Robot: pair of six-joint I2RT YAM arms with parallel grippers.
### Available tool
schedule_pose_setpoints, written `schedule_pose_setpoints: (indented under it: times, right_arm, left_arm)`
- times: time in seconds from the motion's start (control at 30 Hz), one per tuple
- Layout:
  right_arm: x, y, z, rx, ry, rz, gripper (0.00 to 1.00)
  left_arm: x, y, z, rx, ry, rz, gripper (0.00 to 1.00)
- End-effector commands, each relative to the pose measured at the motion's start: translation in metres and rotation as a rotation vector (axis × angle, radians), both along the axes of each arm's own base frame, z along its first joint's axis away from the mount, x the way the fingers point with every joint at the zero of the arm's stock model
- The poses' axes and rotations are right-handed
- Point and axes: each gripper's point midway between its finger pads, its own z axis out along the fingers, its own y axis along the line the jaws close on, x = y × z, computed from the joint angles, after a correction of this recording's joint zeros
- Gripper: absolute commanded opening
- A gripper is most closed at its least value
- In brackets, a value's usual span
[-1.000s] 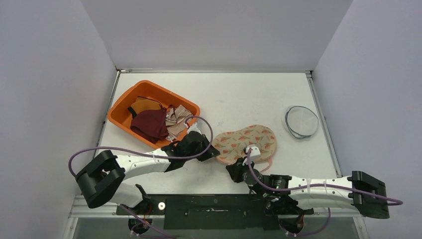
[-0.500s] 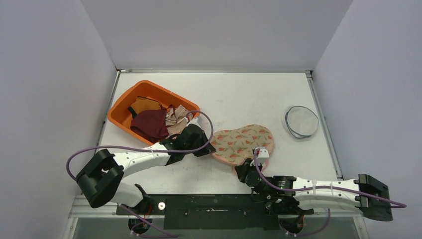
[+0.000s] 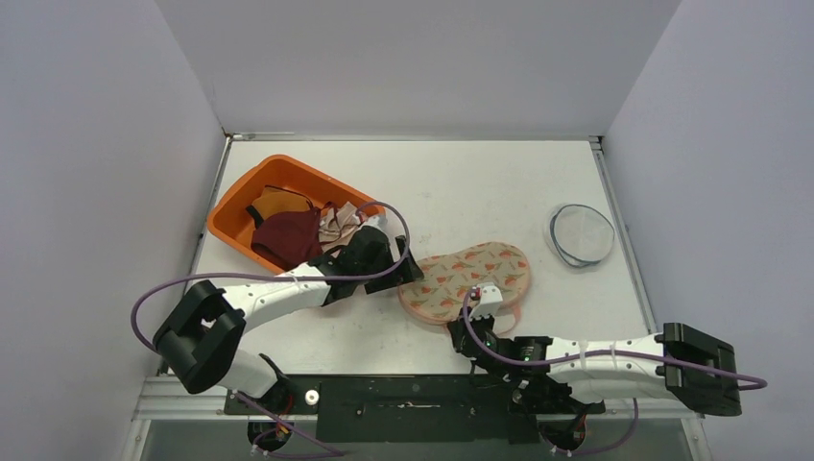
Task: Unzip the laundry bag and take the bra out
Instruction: Unzip the laundry bag at the center of the board.
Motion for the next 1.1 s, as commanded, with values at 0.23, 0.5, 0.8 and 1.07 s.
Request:
schedule_pose_setpoints:
  times: [0.23, 0.5, 0.8, 1.07]
  right_arm:
    - [0.008, 0.068, 0.041, 0.104, -0.057, 0.151, 0.05]
    - [0.013, 0.102, 0.039, 0.075, -0.066, 0.253, 0.05]
    - [0.007, 0.111, 0.04, 0.113, -0.077, 0.298, 0.05]
    - [0.003, 0.103, 0.042, 0.124, -0.082, 0.291, 0.05]
  left_arm:
    - [-0.054, 0.004, 0.019, -0.156, 0.076, -0.002, 0.95]
    - [-0.07, -0.011, 0.03, -0.243, 0.081, 0.047, 0.96]
    - [-0.054, -0.003, -0.002, -0.212, 0.121, 0.199, 0.7]
    - [-0.043, 0.003, -0.013, -0.186, 0.118, 0.24, 0.37]
